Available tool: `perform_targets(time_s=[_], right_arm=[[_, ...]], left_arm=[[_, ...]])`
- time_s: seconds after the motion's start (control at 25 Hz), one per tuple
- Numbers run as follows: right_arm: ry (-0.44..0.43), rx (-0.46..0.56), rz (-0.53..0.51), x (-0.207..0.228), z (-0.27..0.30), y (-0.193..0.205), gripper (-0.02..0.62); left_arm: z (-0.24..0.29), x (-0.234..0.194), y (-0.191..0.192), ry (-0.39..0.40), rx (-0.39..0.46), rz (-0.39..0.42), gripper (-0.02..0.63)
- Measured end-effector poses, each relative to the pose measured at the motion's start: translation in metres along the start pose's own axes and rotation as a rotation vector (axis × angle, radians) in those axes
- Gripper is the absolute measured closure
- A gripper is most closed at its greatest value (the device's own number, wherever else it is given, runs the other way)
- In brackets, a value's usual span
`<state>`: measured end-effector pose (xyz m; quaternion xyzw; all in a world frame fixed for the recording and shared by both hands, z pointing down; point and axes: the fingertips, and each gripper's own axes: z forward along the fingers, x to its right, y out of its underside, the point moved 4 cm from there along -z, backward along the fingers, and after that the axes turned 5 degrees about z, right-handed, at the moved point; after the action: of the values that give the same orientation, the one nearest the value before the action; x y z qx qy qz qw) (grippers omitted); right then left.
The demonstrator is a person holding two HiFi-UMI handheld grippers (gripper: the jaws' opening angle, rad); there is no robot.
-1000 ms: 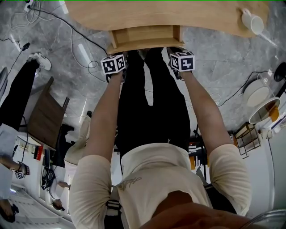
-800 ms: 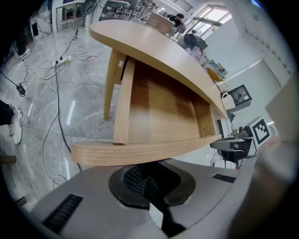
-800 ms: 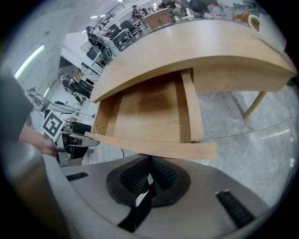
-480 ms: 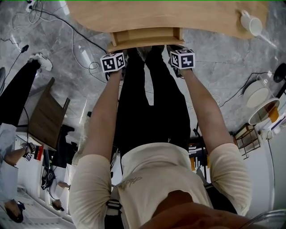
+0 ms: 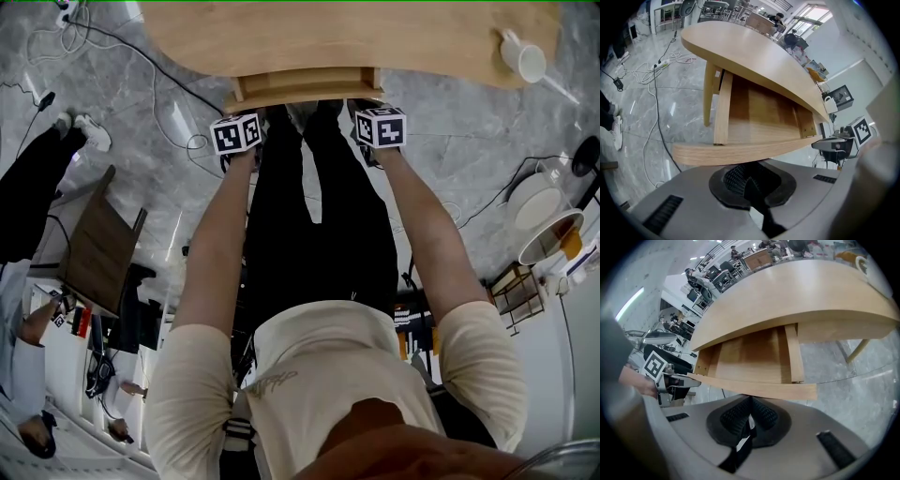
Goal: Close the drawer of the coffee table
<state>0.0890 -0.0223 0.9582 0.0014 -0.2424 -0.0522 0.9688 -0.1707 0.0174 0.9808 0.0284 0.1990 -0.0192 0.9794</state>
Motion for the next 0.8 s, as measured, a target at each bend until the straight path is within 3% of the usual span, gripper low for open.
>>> perform_targets(time_s=[0.8], right_arm=[[-0.014,0.035,-0.025,-0.002,0.000,-0.062,0.600]], left_arm=[[-0.002,-0.004,-0.066,-0.001,0.032,0.042,0.601]])
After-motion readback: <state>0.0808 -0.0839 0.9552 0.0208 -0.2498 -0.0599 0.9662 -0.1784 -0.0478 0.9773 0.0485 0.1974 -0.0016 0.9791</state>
